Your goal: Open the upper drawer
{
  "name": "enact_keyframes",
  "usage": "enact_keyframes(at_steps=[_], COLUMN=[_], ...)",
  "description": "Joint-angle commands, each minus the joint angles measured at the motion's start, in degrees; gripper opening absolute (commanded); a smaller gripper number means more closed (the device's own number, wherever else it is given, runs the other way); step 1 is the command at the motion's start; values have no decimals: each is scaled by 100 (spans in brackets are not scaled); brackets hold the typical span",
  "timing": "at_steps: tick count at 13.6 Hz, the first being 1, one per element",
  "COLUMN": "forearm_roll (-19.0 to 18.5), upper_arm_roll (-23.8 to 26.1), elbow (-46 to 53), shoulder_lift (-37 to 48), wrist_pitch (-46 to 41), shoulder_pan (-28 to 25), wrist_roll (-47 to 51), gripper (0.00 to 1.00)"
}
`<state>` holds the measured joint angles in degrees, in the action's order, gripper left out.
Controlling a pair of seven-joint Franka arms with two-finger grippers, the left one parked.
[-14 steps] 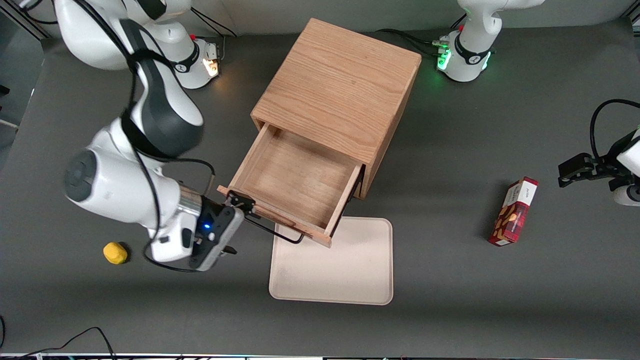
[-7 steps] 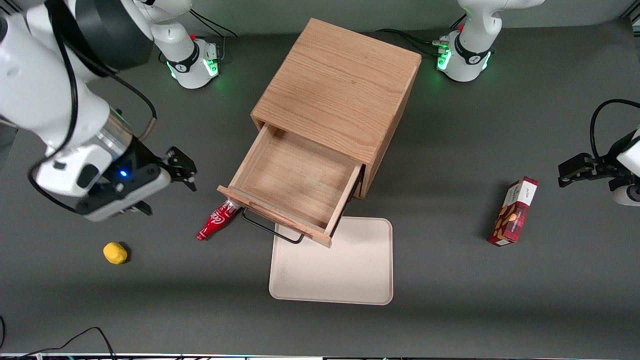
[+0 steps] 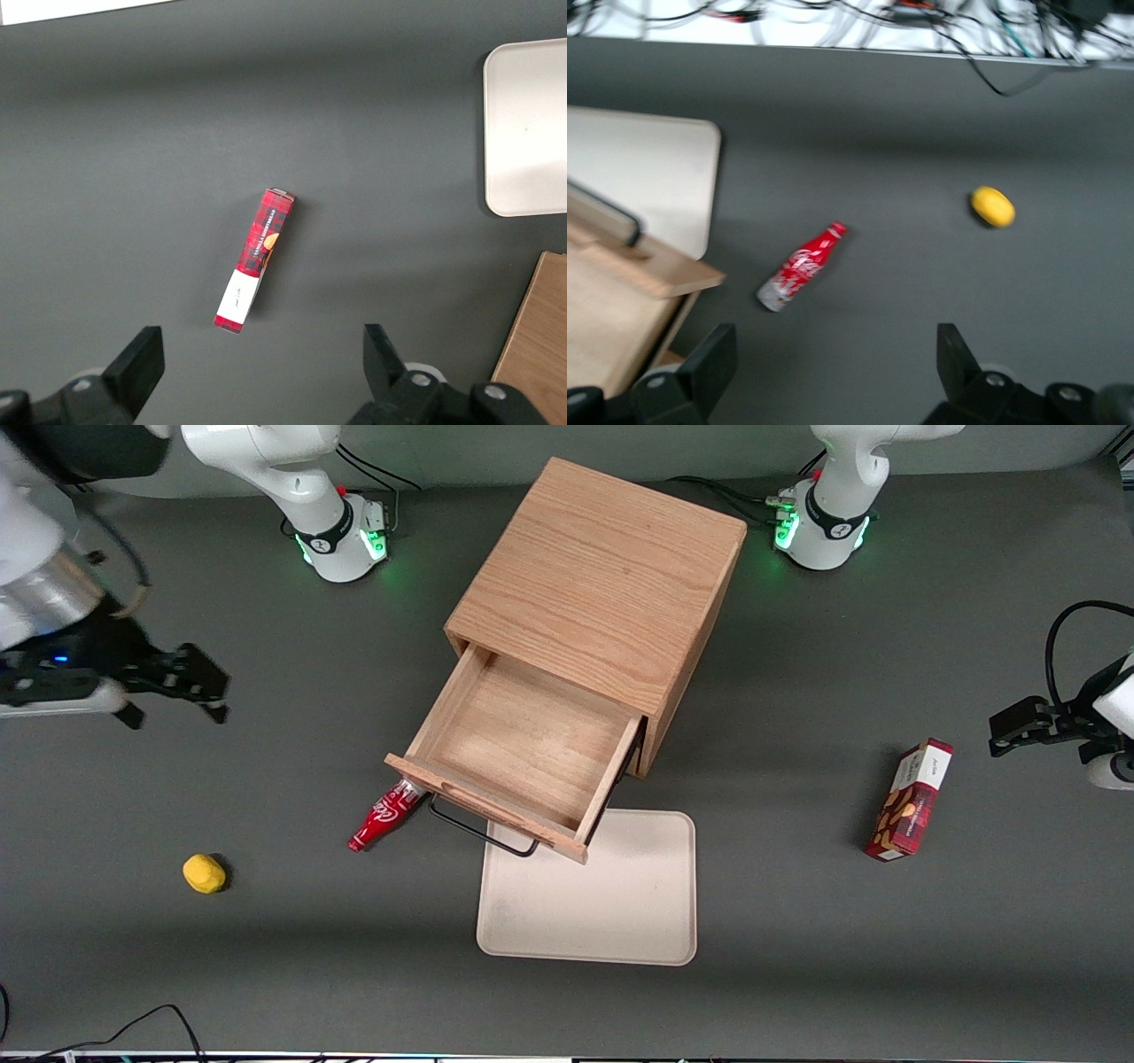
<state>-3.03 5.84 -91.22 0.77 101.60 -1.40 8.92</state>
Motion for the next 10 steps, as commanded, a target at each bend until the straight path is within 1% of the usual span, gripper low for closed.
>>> enact_keyframes(at_steps=[1,3,5,10], forearm_roll=[276,416,863,900], upper_arm_roll=[31,13,5,-13], elbow=[-449,-475,-493,-616], shoulder_lift=[292,301,266,239], wrist_pitch=[194,98,-78,-404], shoulder_pan=[526,693,738,791], wrist_roll=[197,189,207,207], gripper=[100,100,100,100])
